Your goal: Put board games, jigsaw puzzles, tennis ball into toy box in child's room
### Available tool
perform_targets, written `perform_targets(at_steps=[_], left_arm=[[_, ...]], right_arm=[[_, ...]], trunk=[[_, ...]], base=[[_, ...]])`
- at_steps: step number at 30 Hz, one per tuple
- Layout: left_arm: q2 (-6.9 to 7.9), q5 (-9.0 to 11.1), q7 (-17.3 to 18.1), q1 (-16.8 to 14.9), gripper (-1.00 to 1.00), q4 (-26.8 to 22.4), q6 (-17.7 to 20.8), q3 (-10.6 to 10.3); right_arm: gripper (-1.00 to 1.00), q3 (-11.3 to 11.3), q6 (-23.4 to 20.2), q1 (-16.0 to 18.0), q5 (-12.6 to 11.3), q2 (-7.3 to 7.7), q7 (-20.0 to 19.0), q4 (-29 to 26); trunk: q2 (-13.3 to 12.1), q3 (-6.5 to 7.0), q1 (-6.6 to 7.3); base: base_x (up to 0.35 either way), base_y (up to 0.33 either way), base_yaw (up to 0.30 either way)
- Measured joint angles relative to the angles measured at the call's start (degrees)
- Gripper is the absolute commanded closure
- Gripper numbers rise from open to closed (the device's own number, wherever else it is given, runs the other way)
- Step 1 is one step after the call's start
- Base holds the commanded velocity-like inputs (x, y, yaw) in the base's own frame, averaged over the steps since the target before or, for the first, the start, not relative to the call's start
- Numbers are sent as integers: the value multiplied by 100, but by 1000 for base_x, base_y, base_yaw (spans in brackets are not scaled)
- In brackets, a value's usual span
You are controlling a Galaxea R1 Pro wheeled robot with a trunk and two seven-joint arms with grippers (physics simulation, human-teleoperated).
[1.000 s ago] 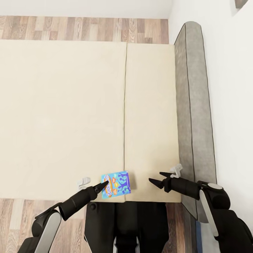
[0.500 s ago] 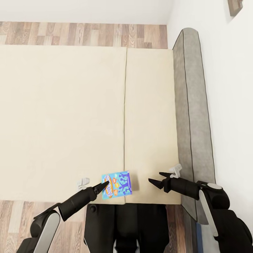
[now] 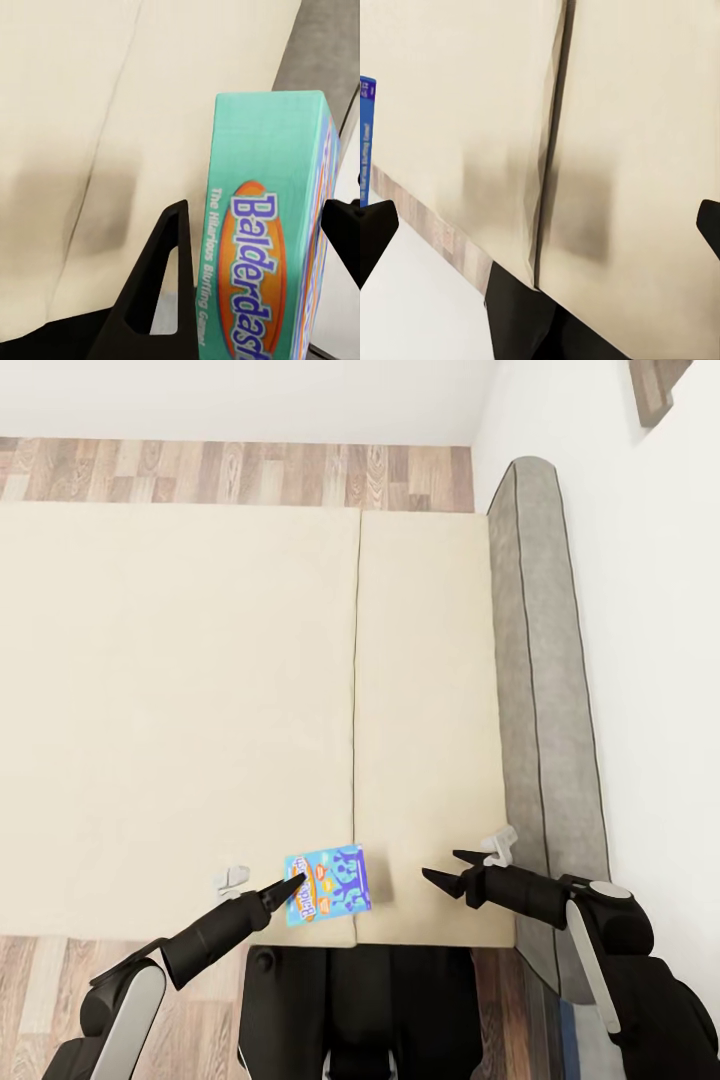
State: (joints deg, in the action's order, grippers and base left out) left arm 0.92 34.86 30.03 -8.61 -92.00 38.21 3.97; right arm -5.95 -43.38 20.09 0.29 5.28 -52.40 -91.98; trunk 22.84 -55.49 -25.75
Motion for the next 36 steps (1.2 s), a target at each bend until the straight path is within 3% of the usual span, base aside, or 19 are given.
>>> perform_targets(at_steps=[28,36], left_arm=[[-93,-28,-127,34,100,52,-6,-22],[-152,151,-275,29,100,90,30,21]], right_arm=[[-100,-4,16,1,7,0,7,2],[-100,-17,17,1,9,0,6,2]], trunk=[[0,265,0],[0,341,0]], base=[[0,0,0],[0,0,0]])
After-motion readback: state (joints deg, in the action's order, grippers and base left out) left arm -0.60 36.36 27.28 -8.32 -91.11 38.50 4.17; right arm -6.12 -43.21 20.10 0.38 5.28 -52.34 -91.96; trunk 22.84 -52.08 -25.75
